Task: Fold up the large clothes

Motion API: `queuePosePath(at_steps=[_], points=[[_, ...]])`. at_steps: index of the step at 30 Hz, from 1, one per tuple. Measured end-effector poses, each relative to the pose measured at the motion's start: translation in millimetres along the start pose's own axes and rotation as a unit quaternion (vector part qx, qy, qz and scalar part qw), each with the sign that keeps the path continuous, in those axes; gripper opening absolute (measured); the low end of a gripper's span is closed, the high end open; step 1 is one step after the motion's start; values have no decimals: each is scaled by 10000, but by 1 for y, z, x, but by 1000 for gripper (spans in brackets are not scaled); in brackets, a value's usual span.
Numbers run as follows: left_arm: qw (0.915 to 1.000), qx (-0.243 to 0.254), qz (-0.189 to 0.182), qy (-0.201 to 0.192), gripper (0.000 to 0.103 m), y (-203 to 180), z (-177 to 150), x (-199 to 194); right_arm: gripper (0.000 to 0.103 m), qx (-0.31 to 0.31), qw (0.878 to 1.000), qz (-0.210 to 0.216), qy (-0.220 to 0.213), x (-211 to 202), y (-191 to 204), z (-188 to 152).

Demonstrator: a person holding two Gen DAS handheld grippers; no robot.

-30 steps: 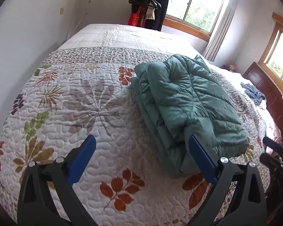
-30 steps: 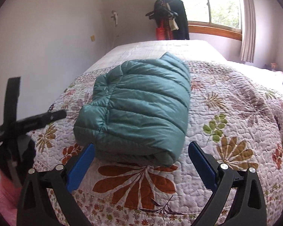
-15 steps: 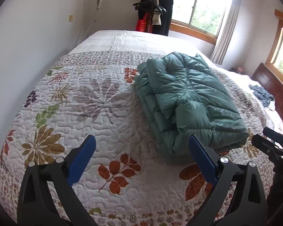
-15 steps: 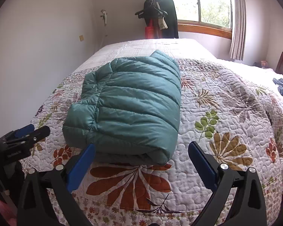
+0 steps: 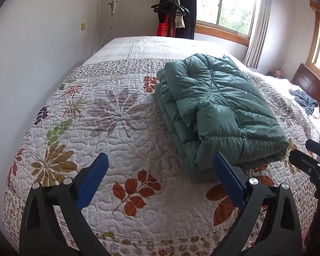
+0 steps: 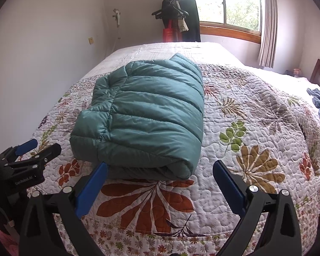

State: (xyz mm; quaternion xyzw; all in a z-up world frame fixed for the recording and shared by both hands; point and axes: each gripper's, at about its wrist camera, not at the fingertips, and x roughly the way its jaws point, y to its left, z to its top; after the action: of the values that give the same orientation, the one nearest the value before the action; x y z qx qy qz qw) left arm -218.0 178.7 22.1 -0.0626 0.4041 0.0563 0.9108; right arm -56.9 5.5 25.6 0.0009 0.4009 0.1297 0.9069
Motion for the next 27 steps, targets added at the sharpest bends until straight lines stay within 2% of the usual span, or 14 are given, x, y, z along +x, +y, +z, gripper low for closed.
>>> queuePosePath(at_steps=[10,27], points=[[9998,80,177,86,98,-6,-7,8,99,81,9999,-64,102,8,-5,-3],[9997,77,197,140,98,-6,-8,13,99,102,9997,-47,204,15,-8,-4]])
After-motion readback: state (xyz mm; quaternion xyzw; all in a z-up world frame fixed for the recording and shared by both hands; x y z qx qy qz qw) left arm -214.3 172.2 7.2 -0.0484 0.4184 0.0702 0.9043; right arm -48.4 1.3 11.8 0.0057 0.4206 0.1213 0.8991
